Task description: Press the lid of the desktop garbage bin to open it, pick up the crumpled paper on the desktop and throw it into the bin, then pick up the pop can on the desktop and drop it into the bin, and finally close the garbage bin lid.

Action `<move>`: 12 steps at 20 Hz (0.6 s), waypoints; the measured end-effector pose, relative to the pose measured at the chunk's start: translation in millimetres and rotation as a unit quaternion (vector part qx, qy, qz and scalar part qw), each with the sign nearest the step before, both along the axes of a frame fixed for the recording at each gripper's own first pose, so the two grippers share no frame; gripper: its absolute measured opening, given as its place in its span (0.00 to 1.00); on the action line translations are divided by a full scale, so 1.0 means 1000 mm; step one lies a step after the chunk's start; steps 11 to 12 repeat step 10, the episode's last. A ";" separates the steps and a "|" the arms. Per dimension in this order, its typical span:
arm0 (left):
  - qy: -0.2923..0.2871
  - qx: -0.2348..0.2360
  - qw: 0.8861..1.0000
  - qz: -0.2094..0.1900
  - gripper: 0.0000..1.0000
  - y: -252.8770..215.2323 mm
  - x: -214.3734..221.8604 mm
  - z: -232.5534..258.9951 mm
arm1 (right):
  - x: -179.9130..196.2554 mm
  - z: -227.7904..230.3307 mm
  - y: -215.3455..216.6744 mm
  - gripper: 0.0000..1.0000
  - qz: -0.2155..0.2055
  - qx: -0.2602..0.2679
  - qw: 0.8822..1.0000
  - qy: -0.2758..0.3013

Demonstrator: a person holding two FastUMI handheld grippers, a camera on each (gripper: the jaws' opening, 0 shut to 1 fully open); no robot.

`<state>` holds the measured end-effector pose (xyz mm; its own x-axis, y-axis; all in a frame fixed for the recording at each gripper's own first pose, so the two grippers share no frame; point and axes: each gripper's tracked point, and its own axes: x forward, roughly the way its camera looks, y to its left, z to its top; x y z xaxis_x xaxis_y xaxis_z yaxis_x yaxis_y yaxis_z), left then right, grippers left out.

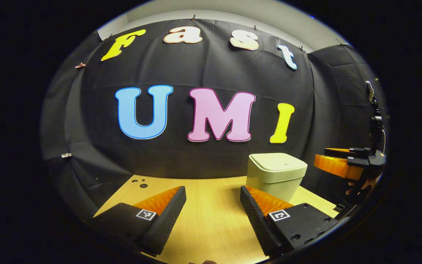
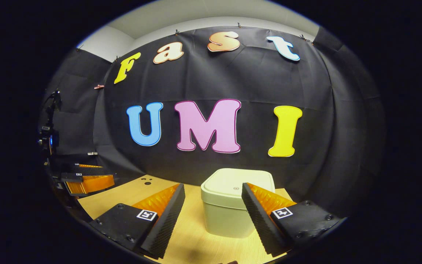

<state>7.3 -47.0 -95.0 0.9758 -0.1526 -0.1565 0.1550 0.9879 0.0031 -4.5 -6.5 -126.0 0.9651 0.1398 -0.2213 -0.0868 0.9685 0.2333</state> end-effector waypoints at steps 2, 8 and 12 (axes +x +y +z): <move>-0.001 0.001 1.000 -0.002 0.95 -0.001 -0.002 0.000 | -0.009 0.000 0.001 0.98 -0.003 -0.004 1.000 0.001; -0.003 0.001 1.000 -0.003 0.95 -0.011 -0.006 0.002 | -0.019 0.011 -0.004 0.95 -0.004 -0.017 1.000 -0.010; -0.008 0.001 1.000 0.003 0.95 -0.015 -0.007 0.007 | -0.019 0.015 -0.005 0.96 0.007 -0.018 1.000 -0.017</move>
